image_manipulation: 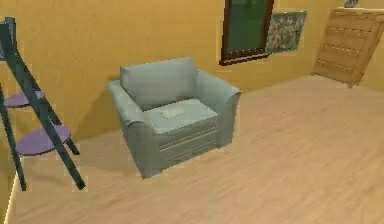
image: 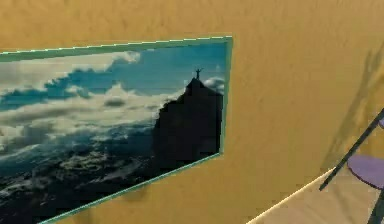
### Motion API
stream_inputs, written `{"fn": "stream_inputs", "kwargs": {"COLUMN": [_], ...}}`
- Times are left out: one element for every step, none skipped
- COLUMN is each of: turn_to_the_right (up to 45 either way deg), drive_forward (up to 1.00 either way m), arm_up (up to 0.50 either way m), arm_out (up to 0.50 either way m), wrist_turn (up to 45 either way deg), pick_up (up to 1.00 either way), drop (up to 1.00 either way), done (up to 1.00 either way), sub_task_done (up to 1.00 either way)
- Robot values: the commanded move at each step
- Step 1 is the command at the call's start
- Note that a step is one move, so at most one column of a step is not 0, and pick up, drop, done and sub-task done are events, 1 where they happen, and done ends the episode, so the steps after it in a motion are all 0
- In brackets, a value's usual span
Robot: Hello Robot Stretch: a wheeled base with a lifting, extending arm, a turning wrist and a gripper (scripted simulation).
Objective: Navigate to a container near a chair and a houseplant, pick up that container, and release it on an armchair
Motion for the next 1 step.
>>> {"fn": "stream_inputs", "kwargs": {"turn_to_the_right": [-45.0], "drive_forward": [0.0], "arm_up": [0.0], "arm_out": [0.0], "wrist_turn": [0.0], "pick_up": [0.0], "drop": [0.0], "done": [0.0], "sub_task_done": [0.0]}}
